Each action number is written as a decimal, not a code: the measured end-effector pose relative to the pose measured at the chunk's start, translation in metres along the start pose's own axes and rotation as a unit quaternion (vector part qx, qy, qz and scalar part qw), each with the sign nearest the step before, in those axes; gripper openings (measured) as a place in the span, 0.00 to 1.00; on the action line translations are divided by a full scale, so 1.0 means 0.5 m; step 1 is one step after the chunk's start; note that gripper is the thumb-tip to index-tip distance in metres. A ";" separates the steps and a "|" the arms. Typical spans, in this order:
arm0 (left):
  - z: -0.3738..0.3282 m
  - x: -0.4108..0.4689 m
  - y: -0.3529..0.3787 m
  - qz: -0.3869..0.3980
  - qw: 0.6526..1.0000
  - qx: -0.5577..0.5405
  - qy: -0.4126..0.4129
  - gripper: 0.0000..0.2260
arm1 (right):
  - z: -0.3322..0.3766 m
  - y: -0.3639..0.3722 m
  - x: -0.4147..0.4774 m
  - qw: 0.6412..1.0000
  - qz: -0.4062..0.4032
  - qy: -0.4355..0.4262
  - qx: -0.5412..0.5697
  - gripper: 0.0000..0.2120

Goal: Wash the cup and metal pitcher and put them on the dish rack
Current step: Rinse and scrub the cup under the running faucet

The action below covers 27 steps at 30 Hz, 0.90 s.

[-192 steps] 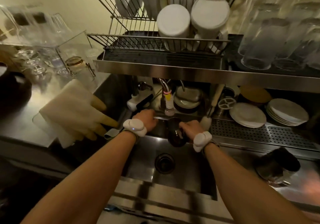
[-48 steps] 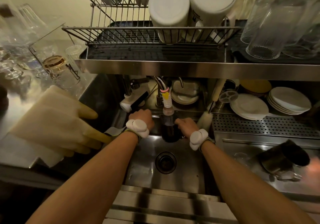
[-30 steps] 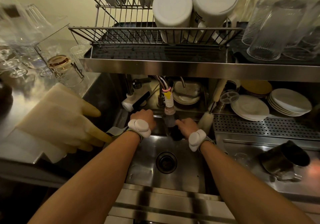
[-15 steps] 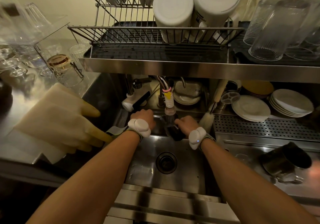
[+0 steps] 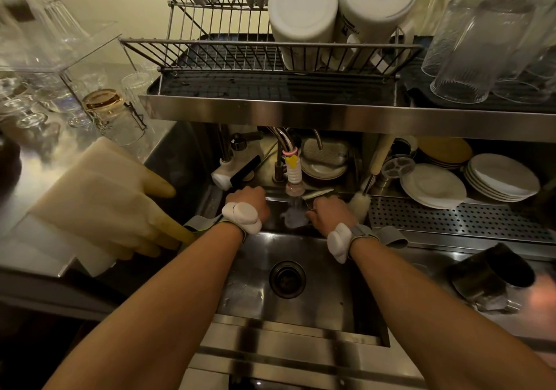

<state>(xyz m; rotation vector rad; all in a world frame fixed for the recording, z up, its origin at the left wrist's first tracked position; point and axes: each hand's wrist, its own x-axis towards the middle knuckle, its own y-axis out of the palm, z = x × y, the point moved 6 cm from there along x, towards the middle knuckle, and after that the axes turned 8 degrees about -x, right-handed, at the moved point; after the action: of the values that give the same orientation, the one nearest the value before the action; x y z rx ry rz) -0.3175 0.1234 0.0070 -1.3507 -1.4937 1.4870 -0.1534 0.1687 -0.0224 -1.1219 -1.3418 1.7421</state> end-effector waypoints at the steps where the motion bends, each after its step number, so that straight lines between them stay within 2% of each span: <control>1: 0.001 -0.001 0.001 0.000 1.000 0.001 0.000 0.12 | 0.000 -0.002 -0.002 1.000 -0.002 -0.002 -0.011 0.15; 20: 0.006 0.006 0.010 -0.002 1.000 -0.005 0.002 0.12 | -0.014 -0.040 -0.007 0.985 -0.059 -0.037 -0.158 0.11; 24: 0.006 0.007 0.009 0.002 1.000 -0.007 0.003 0.12 | -0.008 -0.046 -0.006 0.989 -0.071 -0.047 -0.120 0.11; 27: 0.004 0.007 0.009 0.001 1.000 -0.008 0.003 0.12 | -0.015 -0.036 -0.003 0.998 -0.061 -0.005 0.015 0.13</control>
<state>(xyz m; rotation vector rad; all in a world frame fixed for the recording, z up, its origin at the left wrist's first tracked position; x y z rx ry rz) -0.3191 0.1254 0.0017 -1.3652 -1.5041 1.4736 -0.1459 0.1751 -0.0052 -0.9950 -1.3568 1.6766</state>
